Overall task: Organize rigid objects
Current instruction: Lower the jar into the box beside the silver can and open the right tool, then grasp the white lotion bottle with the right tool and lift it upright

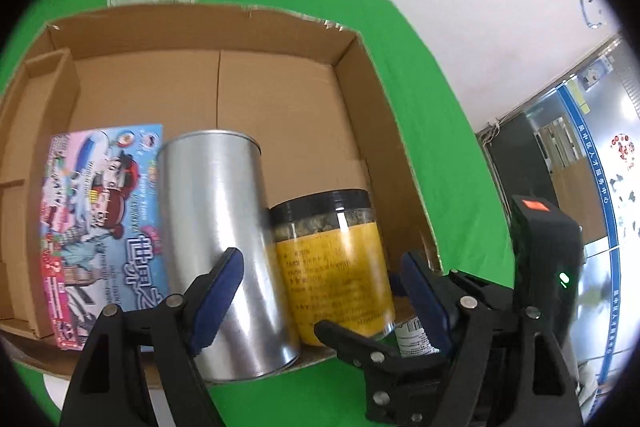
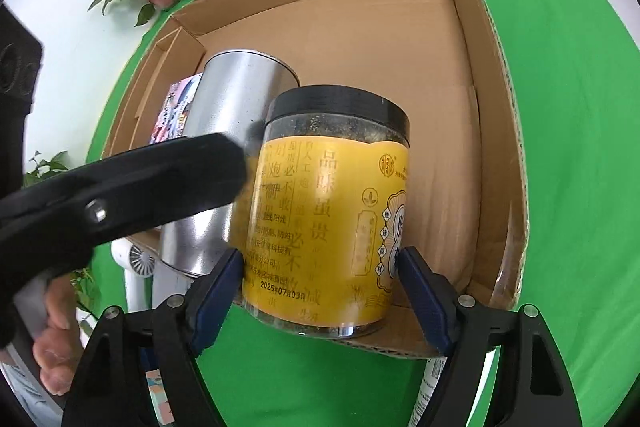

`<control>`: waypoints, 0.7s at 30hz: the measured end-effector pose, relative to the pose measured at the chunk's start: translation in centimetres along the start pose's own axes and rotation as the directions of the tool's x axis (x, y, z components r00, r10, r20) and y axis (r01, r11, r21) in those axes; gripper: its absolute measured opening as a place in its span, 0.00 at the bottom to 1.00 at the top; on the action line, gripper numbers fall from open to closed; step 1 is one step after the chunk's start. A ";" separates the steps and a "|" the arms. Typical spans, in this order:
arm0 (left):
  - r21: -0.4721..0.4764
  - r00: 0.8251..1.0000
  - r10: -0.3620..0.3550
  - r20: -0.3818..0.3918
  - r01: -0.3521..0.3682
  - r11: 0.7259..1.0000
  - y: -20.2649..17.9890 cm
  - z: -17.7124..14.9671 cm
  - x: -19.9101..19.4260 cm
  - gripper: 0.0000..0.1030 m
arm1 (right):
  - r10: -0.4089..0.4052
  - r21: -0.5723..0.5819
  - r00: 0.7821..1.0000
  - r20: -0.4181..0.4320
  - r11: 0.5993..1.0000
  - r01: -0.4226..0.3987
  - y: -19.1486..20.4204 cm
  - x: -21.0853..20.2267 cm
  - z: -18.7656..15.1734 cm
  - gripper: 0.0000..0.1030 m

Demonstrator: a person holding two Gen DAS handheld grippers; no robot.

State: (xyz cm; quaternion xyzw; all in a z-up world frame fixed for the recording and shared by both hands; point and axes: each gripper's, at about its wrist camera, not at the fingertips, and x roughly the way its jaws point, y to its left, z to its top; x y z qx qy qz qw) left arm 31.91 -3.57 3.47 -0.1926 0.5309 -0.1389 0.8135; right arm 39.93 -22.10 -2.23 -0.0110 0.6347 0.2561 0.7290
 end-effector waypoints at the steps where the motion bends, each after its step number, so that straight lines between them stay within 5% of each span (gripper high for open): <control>1: 0.019 1.000 -0.001 0.018 0.001 1.000 -0.2 -0.5 -0.6 0.77 | -0.007 0.000 1.000 0.002 1.000 0.007 0.4 0.2 0.1 0.78; 4: 0.136 0.989 0.057 0.135 -0.076 0.988 -1.1 -2.5 -3.3 0.77 | -0.020 -0.027 0.998 0.054 0.999 0.022 1.6 -0.8 -0.6 0.89; 6: 0.194 0.969 0.094 0.230 -0.141 0.971 -1.7 -4.0 -5.3 0.79 | -0.098 -0.069 0.983 0.157 0.992 0.110 2.9 -2.8 -1.9 0.96; 11: 0.183 0.893 0.146 0.426 -0.244 0.952 -1.8 -9.4 -10.0 0.80 | -0.197 -0.057 0.888 0.416 0.969 0.242 5.0 -8.6 -7.8 0.99; 15: 0.161 0.862 0.145 0.485 -0.251 0.954 -3.1 -13.7 -10.3 0.83 | -0.268 0.008 0.818 0.509 0.952 0.306 4.7 -9.8 -13.1 0.99; 18: 0.165 0.895 0.108 0.433 -0.196 0.967 -3.4 -16.1 -8.8 0.83 | -0.293 0.050 0.802 0.520 0.948 0.314 3.0 -9.8 -17.1 0.99; 21: 0.171 0.952 0.039 0.303 -0.094 0.981 -3.7 -17.4 -6.6 0.83 | -0.297 0.092 0.844 0.447 0.954 0.287 0.1 -8.0 -19.4 0.95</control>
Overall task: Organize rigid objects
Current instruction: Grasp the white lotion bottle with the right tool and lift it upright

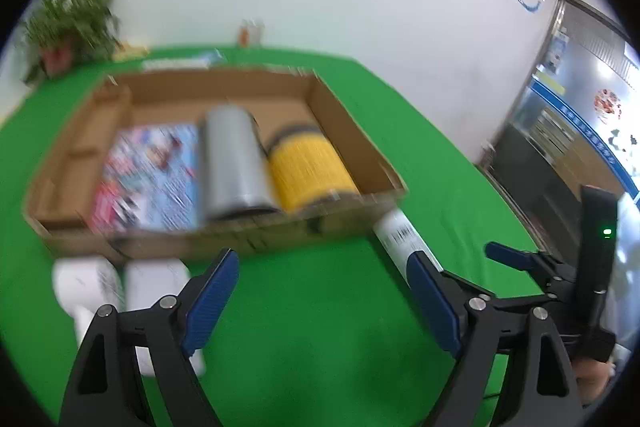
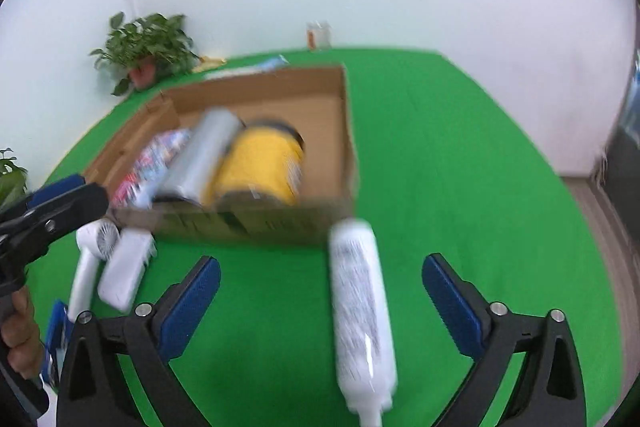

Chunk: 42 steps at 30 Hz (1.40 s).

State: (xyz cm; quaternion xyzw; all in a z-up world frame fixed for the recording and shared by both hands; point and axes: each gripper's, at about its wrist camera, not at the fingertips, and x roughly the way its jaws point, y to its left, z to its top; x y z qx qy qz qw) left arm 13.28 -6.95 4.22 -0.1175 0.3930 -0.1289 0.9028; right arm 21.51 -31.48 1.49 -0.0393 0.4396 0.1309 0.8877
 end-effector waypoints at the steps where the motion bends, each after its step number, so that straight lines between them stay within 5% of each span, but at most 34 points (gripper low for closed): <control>1: -0.020 0.999 -0.025 -0.043 0.024 1.000 -0.3 -0.6 0.8 0.83 | 0.000 0.013 0.999 -0.032 1.000 0.001 -1.3 0.3 -0.7 0.93; 5: -0.087 0.984 -0.133 -0.120 0.123 0.989 -0.9 -1.8 2.6 0.83 | -0.008 0.050 0.993 -0.114 0.999 0.014 -3.6 1.5 -3.8 0.83; 10: -0.167 0.941 -0.250 -0.229 0.216 0.962 -1.5 -1.7 5.8 0.83 | 0.061 0.066 0.988 -0.139 0.996 -0.053 -3.9 1.9 -5.7 0.62; 14: -0.193 0.920 -0.294 -0.261 0.248 0.949 -2.0 -1.0 7.7 0.83 | 0.074 0.051 0.989 -0.126 0.996 -0.068 -3.5 2.3 -5.7 0.56; 18: -0.228 0.893 -0.337 -0.298 0.276 0.934 -2.5 -0.4 9.9 0.82 | 0.047 0.018 0.990 -0.133 0.999 -0.045 -3.0 3.0 -4.7 0.38; 25: -0.295 0.859 -0.366 -0.359 0.267 0.917 -2.3 -1.4 12.4 0.82 | 0.022 -0.055 0.989 -0.149 0.998 -0.031 -1.0 2.4 -5.0 0.38; 33: -0.347 0.855 -0.349 -0.383 0.217 0.912 -0.8 -1.7 13.3 0.79 | 0.148 -0.081 0.981 -0.128 0.984 -0.159 0.9 0.8 -4.6 0.45; 39: -0.320 0.862 -0.300 -0.409 0.172 0.932 0.2 -1.6 13.2 0.44 | 0.238 -0.008 0.943 -0.232 0.969 -0.247 2.0 4.1 -3.4 0.46; 42: -0.336 0.859 -0.315 -0.403 0.181 0.924 0.7 -1.9 12.9 0.45 | 0.213 -0.039 0.940 -0.268 0.972 -0.231 3.6 5.3 -3.4 0.45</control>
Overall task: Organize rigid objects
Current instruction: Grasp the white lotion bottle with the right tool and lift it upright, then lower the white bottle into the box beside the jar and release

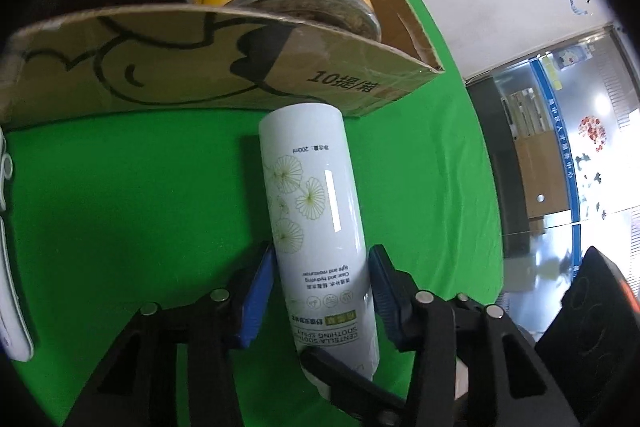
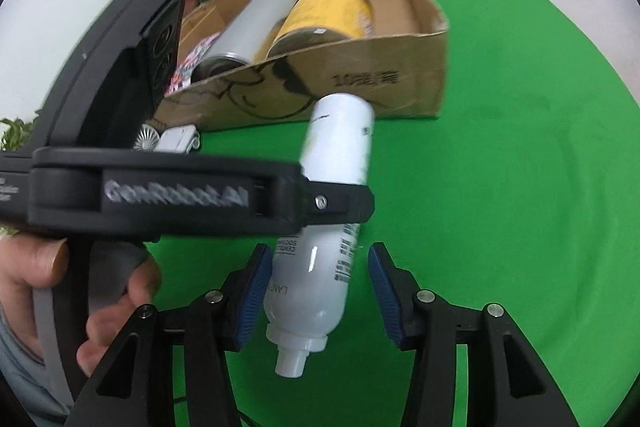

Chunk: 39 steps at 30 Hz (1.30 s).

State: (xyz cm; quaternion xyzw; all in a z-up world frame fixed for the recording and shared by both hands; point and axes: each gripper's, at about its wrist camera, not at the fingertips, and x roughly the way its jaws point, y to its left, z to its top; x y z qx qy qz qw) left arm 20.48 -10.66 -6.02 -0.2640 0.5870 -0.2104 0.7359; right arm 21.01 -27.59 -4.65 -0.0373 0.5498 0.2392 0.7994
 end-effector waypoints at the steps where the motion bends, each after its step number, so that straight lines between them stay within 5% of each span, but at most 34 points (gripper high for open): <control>1: 0.006 1.000 0.002 0.004 -0.002 1.000 0.0 0.0 0.0 0.45 | -0.017 -0.014 1.000 -0.010 1.000 0.017 0.5 0.5 0.1 0.44; 7: 0.011 0.999 -0.012 0.046 0.011 1.000 -0.2 -0.2 -1.6 0.44 | -0.060 -0.056 0.998 0.015 0.997 0.061 2.2 0.2 0.1 0.43; 14: 0.113 0.984 -0.014 0.177 -0.007 0.994 -3.1 0.5 -6.4 0.44 | -0.067 -0.079 0.987 0.148 0.994 0.079 3.3 -4.0 1.7 0.43; 30: 0.233 0.944 0.025 0.329 -0.107 0.967 -7.3 5.3 -11.1 0.42 | -0.054 -0.082 0.961 0.272 0.993 0.079 2.9 -8.7 10.8 0.40; 39: 0.227 0.947 0.044 0.318 -0.121 0.966 -7.7 10.3 -9.6 0.42 | -0.038 -0.059 0.967 0.250 0.997 0.054 0.8 -6.9 18.3 0.40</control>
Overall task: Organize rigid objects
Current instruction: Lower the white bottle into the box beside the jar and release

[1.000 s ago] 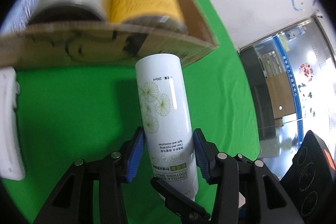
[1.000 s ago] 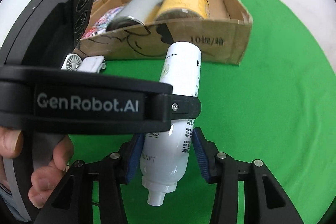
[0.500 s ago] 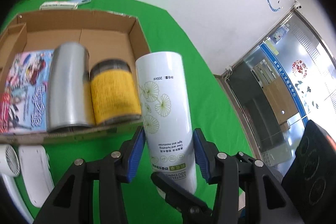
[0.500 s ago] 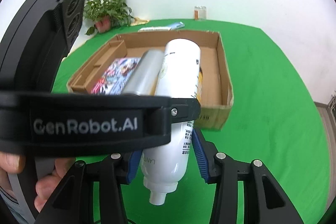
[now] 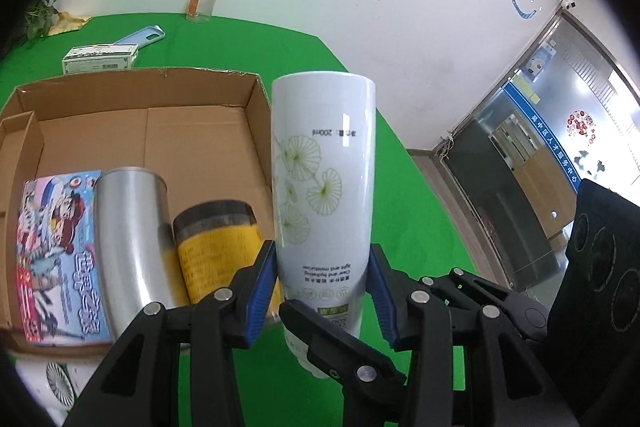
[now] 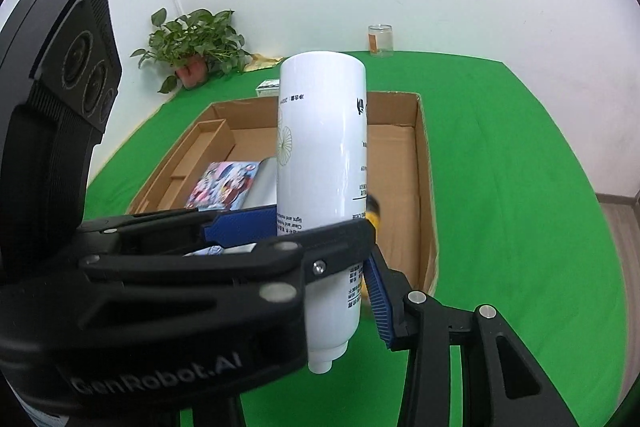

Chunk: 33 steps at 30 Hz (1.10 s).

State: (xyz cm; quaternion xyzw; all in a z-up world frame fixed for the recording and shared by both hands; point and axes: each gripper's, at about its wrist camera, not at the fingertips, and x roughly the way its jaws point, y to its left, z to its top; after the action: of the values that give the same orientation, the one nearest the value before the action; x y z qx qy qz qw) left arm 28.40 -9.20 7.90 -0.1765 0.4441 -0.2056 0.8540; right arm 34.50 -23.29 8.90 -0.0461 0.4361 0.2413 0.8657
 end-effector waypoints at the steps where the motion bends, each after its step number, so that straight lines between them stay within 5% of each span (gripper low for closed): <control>1: 0.000 1.000 0.002 -0.007 -0.002 1.000 0.0 0.5 0.5 0.42 | 0.001 0.003 1.000 -0.007 1.000 -0.001 -0.3 0.2 0.4 0.40; 8: -0.009 0.997 0.016 -0.075 -0.017 1.000 1.7 2.7 5.0 0.42 | 0.019 0.029 0.996 -0.083 0.999 -0.017 -3.7 4.5 2.6 0.40; 19: -0.034 0.979 -0.001 -0.202 -0.006 0.999 1.7 2.1 10.6 0.42 | -0.003 0.050 0.986 -0.168 0.999 0.012 -7.6 10.0 0.3 0.40; 33: -0.032 0.972 0.065 -0.224 -0.075 0.997 1.0 2.0 10.5 0.44 | 0.013 0.113 0.974 -0.226 0.993 0.013 -8.7 11.3 -1.2 0.43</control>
State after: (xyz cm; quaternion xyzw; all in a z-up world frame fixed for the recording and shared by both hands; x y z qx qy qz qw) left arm 35.77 -13.42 1.30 -0.1539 0.5469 -0.1848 0.8019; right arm 43.29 -27.05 -1.81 -0.0237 0.5450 0.2093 0.8115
